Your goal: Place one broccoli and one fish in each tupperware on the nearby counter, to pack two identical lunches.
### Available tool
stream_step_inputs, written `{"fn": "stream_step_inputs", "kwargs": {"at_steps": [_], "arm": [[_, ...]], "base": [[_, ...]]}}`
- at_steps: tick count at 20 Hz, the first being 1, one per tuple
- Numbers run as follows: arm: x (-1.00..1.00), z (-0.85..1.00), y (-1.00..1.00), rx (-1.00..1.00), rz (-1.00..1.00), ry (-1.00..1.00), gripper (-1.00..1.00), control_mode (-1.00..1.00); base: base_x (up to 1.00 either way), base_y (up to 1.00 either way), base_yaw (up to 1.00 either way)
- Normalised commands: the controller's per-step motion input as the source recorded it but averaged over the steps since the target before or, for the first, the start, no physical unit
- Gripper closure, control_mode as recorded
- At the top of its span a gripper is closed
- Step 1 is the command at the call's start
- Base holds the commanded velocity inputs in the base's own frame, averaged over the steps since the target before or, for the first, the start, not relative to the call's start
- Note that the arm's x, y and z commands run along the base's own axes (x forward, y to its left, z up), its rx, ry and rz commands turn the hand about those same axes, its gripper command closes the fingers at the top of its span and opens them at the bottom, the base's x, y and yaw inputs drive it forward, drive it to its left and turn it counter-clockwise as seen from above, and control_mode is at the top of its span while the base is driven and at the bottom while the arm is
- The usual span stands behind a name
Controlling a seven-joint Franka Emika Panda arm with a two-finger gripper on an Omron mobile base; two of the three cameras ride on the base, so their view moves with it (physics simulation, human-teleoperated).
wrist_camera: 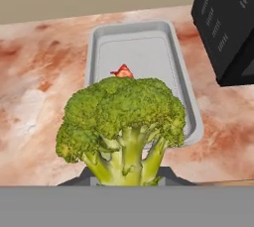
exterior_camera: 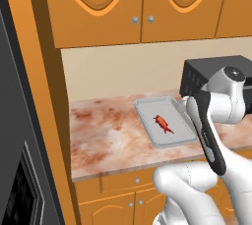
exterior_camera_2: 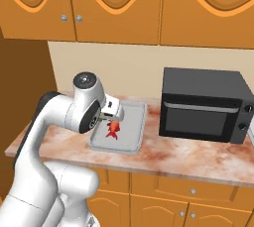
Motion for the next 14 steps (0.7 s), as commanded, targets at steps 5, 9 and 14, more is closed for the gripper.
{"fn": "stream_step_inputs", "kwargs": {"at_steps": [5, 9, 14], "arm": [[0.72, -0.49, 0.00, 0.00, 0.00, 0.05, 1.00, -1.00], [0.52, -0.52, 0.00, 0.00, 0.00, 0.01, 1.00, -1.00], [0.32, -0.52, 0.00, 0.00, 0.00, 0.00, 1.00, -1.00]], "base": [[0.00, 0.00, 0.00], [0.00, 0.00, 0.00], [0.00, 0.00, 0.00]]}}
